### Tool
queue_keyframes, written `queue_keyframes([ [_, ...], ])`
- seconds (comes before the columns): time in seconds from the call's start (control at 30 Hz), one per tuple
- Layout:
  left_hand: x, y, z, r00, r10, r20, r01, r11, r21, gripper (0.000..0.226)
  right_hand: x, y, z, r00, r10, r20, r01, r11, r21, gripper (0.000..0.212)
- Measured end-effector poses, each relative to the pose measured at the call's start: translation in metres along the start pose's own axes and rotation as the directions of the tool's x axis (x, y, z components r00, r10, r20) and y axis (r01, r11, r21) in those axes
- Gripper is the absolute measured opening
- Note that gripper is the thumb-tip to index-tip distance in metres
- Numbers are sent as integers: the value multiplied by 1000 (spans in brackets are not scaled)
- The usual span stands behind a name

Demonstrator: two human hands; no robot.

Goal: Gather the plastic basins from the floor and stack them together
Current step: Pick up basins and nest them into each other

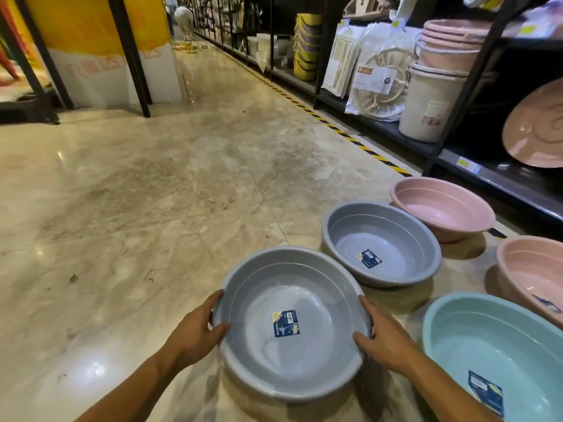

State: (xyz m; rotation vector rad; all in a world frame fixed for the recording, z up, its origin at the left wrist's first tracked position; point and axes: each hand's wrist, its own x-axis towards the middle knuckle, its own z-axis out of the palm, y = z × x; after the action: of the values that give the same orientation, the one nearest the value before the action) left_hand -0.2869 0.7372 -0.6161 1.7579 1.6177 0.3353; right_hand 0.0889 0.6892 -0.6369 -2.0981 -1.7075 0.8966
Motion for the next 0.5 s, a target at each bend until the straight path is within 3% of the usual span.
queue_keyframes([
  [0.1,-1,6,-5,1000,13,-1,-13,1000,9,76,-4,3,-5,1000,24,-10,-24,999,45,90],
  [0.4,-22,42,-61,993,77,-93,-67,992,105,80,-19,-40,-65,985,-142,-96,155,978,142,96],
  [0.5,-60,56,-55,994,103,-40,-97,986,132,78,-52,-36,-77,981,-154,-117,168,978,122,97],
])
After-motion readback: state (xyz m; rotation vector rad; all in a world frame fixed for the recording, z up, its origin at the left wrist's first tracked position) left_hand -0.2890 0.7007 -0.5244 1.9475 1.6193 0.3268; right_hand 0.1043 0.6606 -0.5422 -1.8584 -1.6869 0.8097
